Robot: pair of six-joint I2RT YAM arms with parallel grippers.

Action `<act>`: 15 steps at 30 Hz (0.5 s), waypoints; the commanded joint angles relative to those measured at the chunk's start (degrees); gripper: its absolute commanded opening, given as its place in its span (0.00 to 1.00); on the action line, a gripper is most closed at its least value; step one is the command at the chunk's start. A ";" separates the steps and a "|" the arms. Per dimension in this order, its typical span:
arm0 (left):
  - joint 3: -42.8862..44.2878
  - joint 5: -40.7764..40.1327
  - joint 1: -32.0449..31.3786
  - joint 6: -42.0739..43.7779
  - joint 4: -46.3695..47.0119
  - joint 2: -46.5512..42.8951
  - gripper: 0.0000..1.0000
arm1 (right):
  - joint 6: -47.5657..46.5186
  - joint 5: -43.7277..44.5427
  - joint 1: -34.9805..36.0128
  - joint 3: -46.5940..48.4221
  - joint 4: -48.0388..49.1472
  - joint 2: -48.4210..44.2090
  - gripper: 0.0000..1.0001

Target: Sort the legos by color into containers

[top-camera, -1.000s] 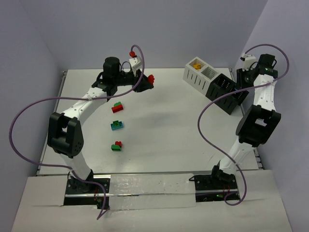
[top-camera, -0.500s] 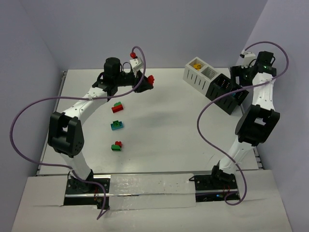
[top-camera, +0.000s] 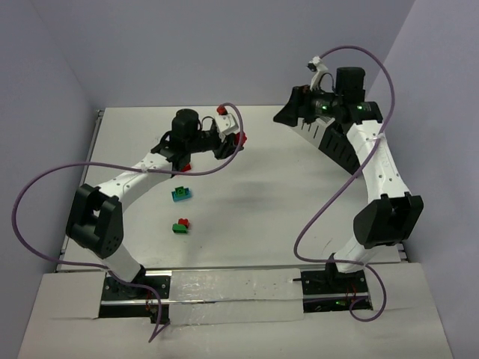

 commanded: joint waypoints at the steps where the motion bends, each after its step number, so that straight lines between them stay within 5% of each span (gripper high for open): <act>1: 1.04 -3.02 -0.70 1.80 4.54 -2.59 0.00 | 8.85 -4.61 4.48 -1.81 4.51 0.43 0.92; 15: 1.58 -4.69 -4.08 4.02 3.54 -2.48 0.00 | 8.58 5.18 14.98 0.23 4.21 4.14 0.89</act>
